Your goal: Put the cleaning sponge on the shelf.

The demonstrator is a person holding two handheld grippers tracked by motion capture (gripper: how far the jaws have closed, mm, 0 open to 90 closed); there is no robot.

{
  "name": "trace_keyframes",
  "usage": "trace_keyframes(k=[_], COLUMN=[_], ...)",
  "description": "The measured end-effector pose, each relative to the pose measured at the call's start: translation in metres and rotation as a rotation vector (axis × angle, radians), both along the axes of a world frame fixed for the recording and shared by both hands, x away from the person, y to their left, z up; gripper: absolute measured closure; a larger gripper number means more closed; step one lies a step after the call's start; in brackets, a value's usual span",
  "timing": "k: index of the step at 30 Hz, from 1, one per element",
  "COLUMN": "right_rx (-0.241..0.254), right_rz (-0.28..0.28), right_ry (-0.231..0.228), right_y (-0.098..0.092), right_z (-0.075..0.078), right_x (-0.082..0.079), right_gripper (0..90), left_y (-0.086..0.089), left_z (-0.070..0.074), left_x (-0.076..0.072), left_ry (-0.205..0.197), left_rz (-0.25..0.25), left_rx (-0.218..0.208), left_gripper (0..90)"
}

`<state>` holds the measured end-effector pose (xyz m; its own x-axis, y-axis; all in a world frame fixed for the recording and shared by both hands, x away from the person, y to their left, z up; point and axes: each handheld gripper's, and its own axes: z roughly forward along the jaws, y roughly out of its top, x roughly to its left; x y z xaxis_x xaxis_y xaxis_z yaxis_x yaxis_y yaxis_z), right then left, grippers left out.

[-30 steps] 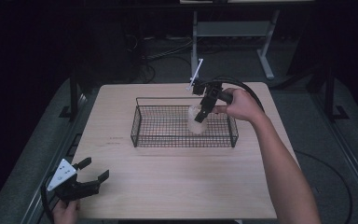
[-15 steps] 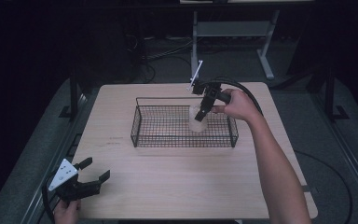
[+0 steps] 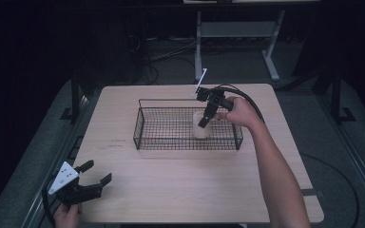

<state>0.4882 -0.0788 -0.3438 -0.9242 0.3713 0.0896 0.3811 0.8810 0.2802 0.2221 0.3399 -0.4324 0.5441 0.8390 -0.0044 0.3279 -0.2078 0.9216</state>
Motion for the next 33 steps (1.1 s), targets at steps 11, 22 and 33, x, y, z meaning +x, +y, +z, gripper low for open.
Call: trace_keyframes(k=[11, 22, 33], right_rx=[-0.031, -0.017, -0.007], right_rz=[0.003, -0.014, -0.02], right_ry=[0.022, 0.04, 0.053], right_y=[0.004, 0.002, -0.001], right_z=[-0.016, -0.029, -0.034], right_x=[0.003, 0.008, 0.009], right_gripper=[27.6, 27.5, 27.0], left_y=[0.0, 0.001, 0.001], left_z=[0.0, 0.0, -0.001], left_x=[0.0, 0.001, 0.003], left_ry=[0.002, 0.002, 0.007], left_rz=[0.001, 0.007, 0.012], left_rx=[-0.003, 0.0, -0.004], left_gripper=[14.1, 14.1, 14.1])
